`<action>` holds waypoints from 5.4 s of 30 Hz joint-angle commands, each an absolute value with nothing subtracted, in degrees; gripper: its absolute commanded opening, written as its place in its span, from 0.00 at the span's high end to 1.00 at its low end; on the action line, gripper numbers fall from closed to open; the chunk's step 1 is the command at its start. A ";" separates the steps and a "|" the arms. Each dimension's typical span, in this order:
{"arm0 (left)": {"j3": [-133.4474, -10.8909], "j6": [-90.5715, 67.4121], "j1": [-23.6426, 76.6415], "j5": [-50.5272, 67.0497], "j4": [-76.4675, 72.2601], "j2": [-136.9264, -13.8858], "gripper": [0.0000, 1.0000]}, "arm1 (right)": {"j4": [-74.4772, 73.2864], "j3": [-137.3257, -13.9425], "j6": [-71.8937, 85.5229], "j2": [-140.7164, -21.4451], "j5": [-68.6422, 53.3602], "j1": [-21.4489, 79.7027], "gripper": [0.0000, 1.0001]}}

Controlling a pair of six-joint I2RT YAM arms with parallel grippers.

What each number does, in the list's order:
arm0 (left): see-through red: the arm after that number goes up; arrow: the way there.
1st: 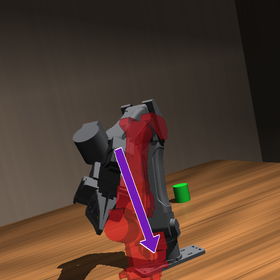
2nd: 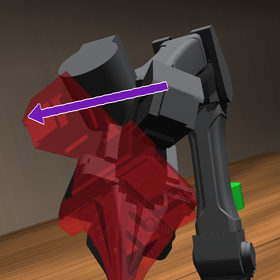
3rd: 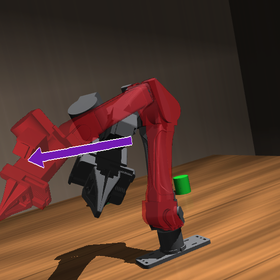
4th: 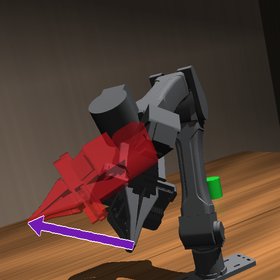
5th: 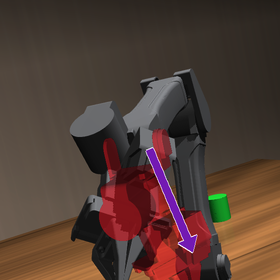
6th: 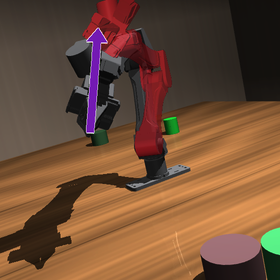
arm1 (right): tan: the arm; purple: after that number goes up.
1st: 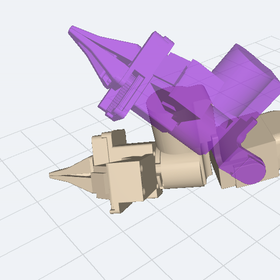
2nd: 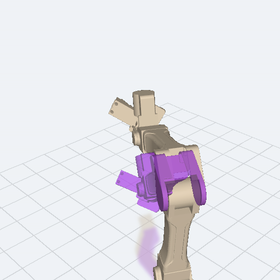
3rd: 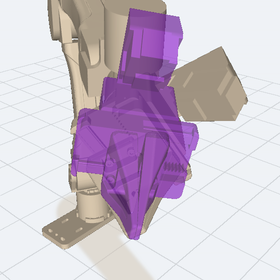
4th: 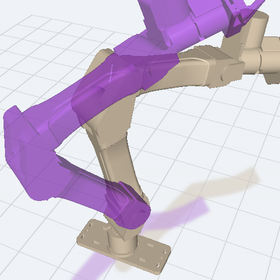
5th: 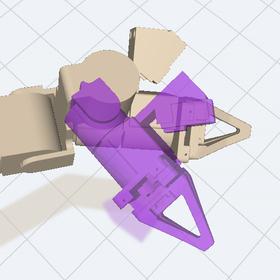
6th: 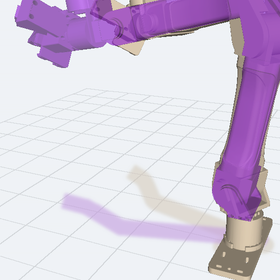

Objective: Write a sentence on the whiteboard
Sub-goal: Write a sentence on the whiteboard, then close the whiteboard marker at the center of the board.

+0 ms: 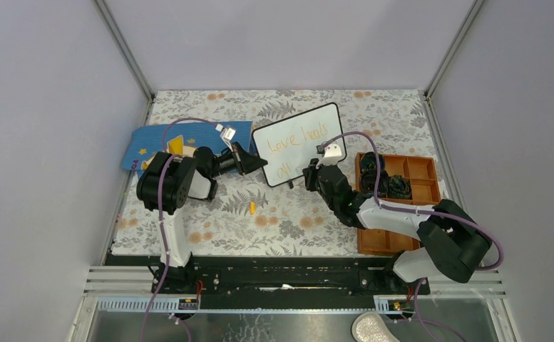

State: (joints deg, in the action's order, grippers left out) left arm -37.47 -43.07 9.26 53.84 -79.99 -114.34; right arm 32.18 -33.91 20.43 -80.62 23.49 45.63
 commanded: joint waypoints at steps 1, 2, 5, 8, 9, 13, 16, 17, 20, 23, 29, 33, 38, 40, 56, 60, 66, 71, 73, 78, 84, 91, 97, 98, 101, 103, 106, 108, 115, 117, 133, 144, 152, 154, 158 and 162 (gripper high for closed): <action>-37.11 -42.82 10.06 54.92 -75.77 -114.71 1.00 | 35.51 -36.45 20.93 -81.32 26.09 45.25 1.00; -37.16 -42.83 10.18 54.92 -75.76 -114.70 1.00 | 35.56 -36.53 20.92 -81.49 26.10 45.16 1.00; -37.13 -42.80 10.19 54.93 -75.76 -114.65 1.00 | 35.59 -36.67 21.00 -81.88 26.03 45.17 1.00; -37.15 -42.80 10.28 54.99 -75.85 -114.48 1.00 | 35.56 -36.68 21.17 -82.24 26.08 45.09 1.00; -37.13 -42.80 10.28 55.02 -75.85 -114.44 1.00 | 35.57 -36.66 21.20 -82.38 25.99 45.09 1.00; -37.03 -42.64 10.36 55.02 -75.68 -114.35 1.00 | 35.57 -36.79 21.38 -82.86 25.92 44.93 1.00; -37.05 -42.58 10.37 55.02 -75.59 -114.35 1.00 | 35.36 -36.81 21.45 -83.10 25.84 44.86 1.00; -37.08 -42.54 10.37 55.02 -75.51 -114.35 1.00 | 35.27 -36.85 21.45 -83.14 25.94 44.83 1.00; -37.16 -42.45 10.41 55.02 -75.32 -114.32 1.00 | 34.92 -36.67 21.47 -83.01 26.21 44.82 1.00; -37.17 -42.45 10.45 54.98 -75.32 -114.33 1.00 | 34.40 -36.48 21.40 -82.76 26.35 44.83 1.00; -37.09 -42.36 10.41 54.93 -75.32 -114.21 1.00 | 33.67 -36.02 21.28 -82.36 26.72 44.82 1.00; -37.09 -42.28 10.45 54.89 -75.24 -114.19 1.00 | 33.38 -35.59 21.34 -82.20 26.41 44.85 1.00; -37.04 -42.28 10.46 54.93 -75.15 -114.17 1.00 | 33.27 -35.15 21.36 -81.92 26.21 44.82 1.00; -37.04 -42.28 10.45 54.91 -75.15 -114.17 1.00 | 33.10 -34.99 21.43 -81.85 26.05 44.82 1.00; -37.00 -41.92 10.55 54.84 -74.66 -113.99 1.00 | 32.52 -34.18 21.31 -80.48 26.36 44.82 1.00; -37.00 -41.84 10.55 54.85 -74.62 -113.99 1.00 | 32.57 -34.02 21.20 -79.87 26.24 44.82 1.00; -36.87 -41.75 10.55 54.72 -74.71 -113.67 1.00 | 33.04 -34.05 22.09 -76.12 23.80 44.82 1.00; -36.51 -41.81 10.59 54.39 -75.48 -113.56 1.00 | 29.97 -35.50 22.70 -69.83 21.63 44.84 1.00; -36.43 -41.96 10.55 54.32 -75.89 -113.36 0.97 | 28.42 -35.96 22.44 -67.31 21.14 44.82 1.00; -36.15 -42.19 10.56 54.16 -76.35 -112.65 0.77 | 23.27 -36.08 21.60 -60.66 20.57 44.82 1.00; -35.45 -42.87 10.54 53.82 -77.94 -112.57 0.57 | 16.97 -35.48 20.00 -52.48 20.50 44.82 1.00; -33.37 -44.51 9.92 52.21 -81.73 -109.96 0.19 | 9.27 -34.55 19.64 -44.39 19.17 44.82 1.00; -30.50 -45.76 6.88 48.07 -78.37 -104.20 0.01 | 5.50 -34.60 19.73 -39.23 17.85 44.82 1.00; -30.08 -45.35 6.51 47.26 -76.56 -102.43 0.01 | 4.86 -34.75 19.65 -38.80 17.55 44.85 1.00; -29.02 -42.33 5.45 43.33 -65.17 -95.30 0.01 | 3.59 -34.87 19.33 -37.26 17.13 44.82 1.00; -28.94 -38.04 4.96 39.72 -53.87 -89.03 0.01 | 3.43 -34.72 19.06 -36.48 16.55 44.84 1.00; -30.24 -32.40 5.00 29.92 -36.82 -79.27 0.01 | 2.82 -34.86 17.99 -35.36 15.07 44.82 1.00; -32.64 -30.90 5.01 22.40 -25.50 -73.79 0.01 | 1.92 -34.85 17.59 -34.43 15.20 44.87 1.00; -44.15 -31.45 5.83 7.35 3.31 -62.02 0.01 | -2.10 -32.50 15.83 -28.58 22.38 44.83 1.00; -42.79 -33.74 5.81 1.47 4.51 -58.06 0.01 | -2.27 -31.81 15.84 -27.01 22.61 44.82 1.00; -32.56 -41.53 10.09 -13.36 8.15 -41.32 0.01 | -2.49 -32.14 14.67 -28.22 24.43 44.82 1.00; -39.70 -30.56 20.99 -10.43 19.76 -54.47 0.01 | -0.54 -32.09 14.59 -32.76 24.74 44.82 1.00; -39.23 -34.06 29.71 -11.18 20.07 -58.61 0.02 | 1.10 -31.04 15.54 -34.18 24.24 44.82 1.00; -39.19 -35.80 32.46 -11.95 21.11 -60.74 0.02 | 1.22 -30.38 15.84 -34.46 23.76 44.82 1.00; -39.78 -38.04 35.61 -12.93 22.41 -65.90 0.06 | 1.86 -29.46 16.70 -35.41 21.80 44.82 1.00; -41.98 -36.95 36.58 -12.58 22.91 -71.90 0.15 | 1.93 -29.02 17.33 -35.35 21.43 44.82 1.00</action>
